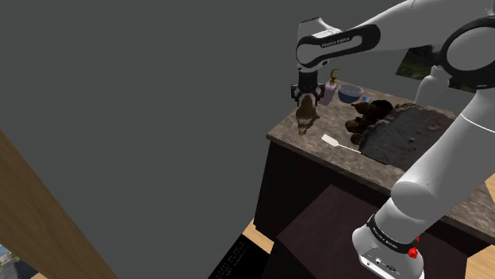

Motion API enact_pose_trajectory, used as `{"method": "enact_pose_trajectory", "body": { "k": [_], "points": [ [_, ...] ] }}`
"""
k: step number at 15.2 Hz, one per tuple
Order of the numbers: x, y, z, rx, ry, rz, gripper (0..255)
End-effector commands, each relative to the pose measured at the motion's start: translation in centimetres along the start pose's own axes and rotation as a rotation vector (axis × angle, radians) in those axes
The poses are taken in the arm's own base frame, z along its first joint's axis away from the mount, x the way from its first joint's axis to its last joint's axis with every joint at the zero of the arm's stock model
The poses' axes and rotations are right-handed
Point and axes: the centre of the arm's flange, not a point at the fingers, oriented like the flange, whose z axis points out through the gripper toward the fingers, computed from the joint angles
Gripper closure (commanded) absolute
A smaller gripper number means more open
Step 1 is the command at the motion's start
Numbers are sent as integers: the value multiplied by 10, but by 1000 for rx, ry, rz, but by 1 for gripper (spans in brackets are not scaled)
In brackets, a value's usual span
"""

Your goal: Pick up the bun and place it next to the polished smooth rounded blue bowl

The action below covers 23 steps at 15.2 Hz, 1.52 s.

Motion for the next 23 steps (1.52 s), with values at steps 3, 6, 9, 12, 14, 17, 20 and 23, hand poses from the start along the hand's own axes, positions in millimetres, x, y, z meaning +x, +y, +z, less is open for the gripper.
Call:
{"method": "enact_pose_trajectory", "body": {
  "k": [3,6,9,12,14,17,20,23],
  "points": [
    [1,5,-20,0,0,0,255],
    [10,17,-25,0,0,0,255],
    [12,19,-24,0,0,1,0],
    [-4,17,11,90,25,-51,0],
    [-14,15,34,150,41,-86,0],
    [-29,10,69,240,65,-137,0],
    [-37,5,94,291,79,-167,0],
    [-36,0,109,291,79,-167,0]
  ]
}}
